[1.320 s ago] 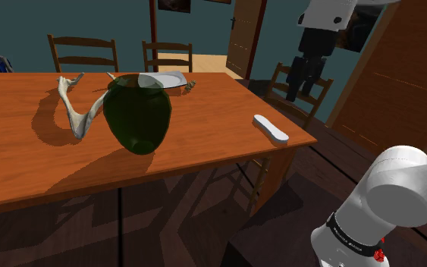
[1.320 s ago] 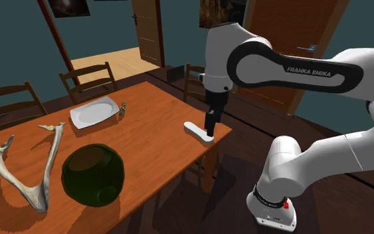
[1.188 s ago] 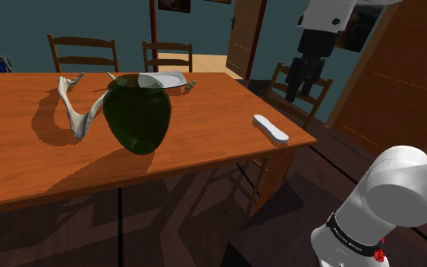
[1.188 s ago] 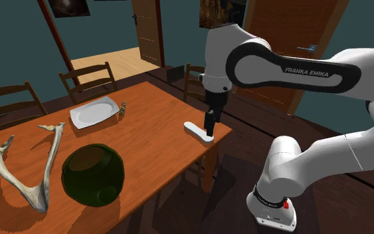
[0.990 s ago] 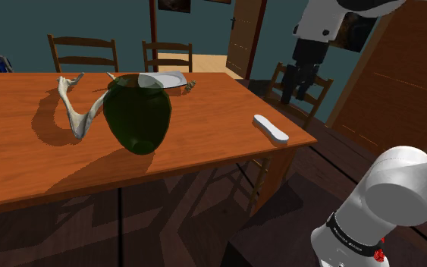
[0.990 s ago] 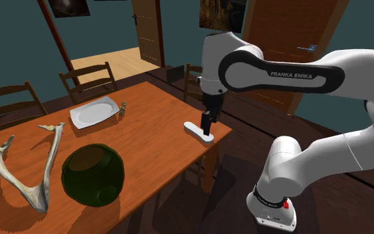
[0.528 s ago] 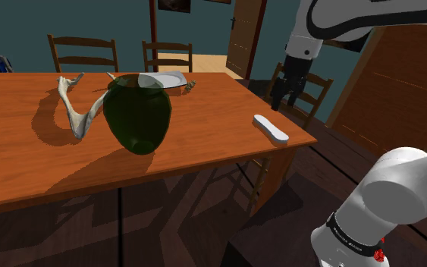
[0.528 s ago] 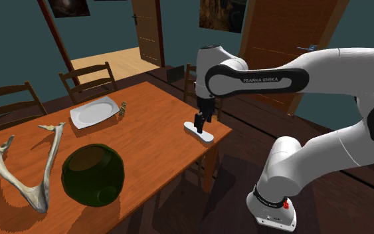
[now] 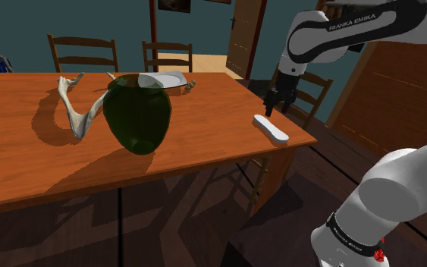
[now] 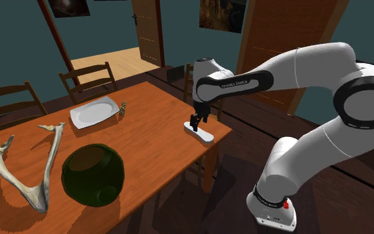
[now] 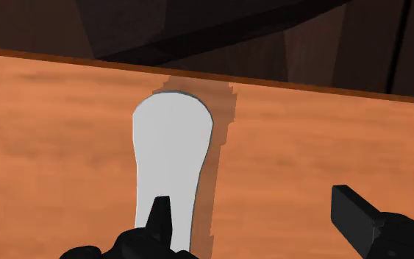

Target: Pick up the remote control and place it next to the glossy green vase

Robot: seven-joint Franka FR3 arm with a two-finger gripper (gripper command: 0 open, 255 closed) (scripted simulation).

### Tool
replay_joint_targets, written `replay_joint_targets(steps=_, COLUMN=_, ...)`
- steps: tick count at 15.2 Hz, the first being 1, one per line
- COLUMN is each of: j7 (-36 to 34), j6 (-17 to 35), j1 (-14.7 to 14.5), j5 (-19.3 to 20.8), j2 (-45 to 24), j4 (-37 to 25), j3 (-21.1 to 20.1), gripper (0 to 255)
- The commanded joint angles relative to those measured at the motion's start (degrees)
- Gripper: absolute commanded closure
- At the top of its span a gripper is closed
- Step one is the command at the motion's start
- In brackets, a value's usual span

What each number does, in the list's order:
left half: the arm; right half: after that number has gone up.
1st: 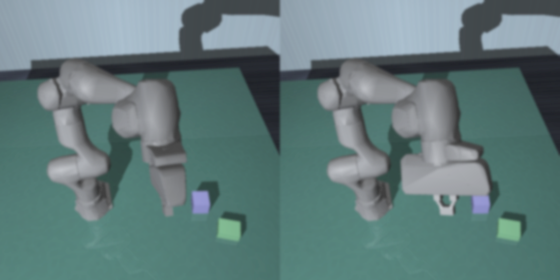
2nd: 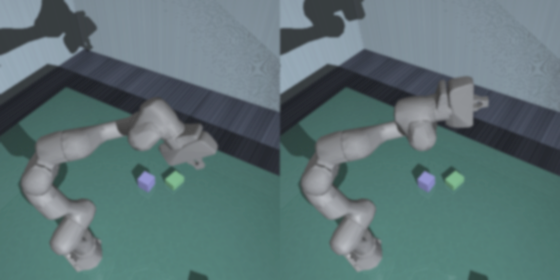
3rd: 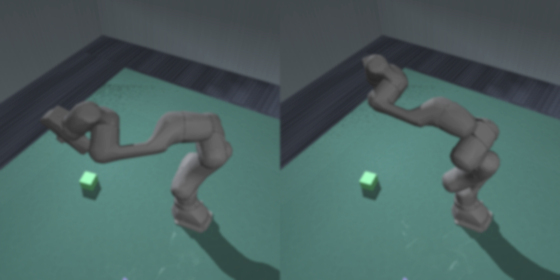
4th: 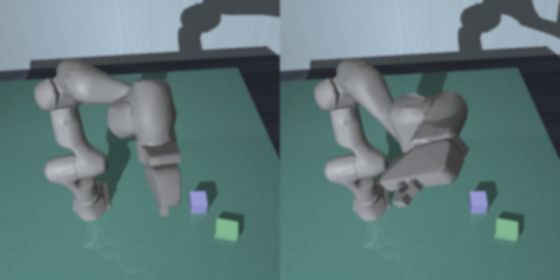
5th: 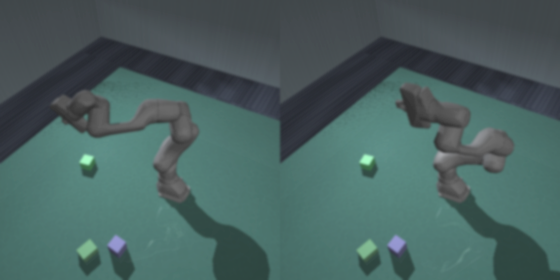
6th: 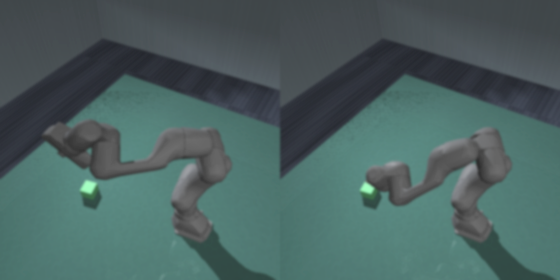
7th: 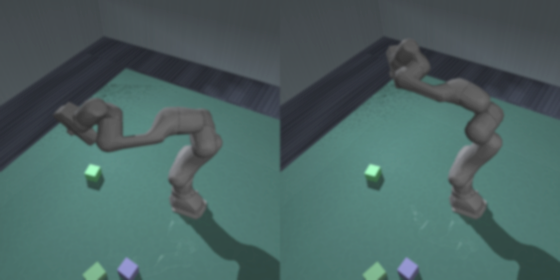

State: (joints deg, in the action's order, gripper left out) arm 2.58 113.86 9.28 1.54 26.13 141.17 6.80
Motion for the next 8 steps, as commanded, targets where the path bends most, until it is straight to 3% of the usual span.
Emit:
replay_joint_targets(steps=1, j7=0.4, j6=3.5, j1=0.7, j5=0.3, j2=-3.6, j4=-0.4, j3=1.1, gripper=0)
replay_joint_targets(steps=8, j7=2.3, j6=12.0, j1=2.7, j5=0.2, j2=-14.0, j4=-2.8, j3=4.4, gripper=0)
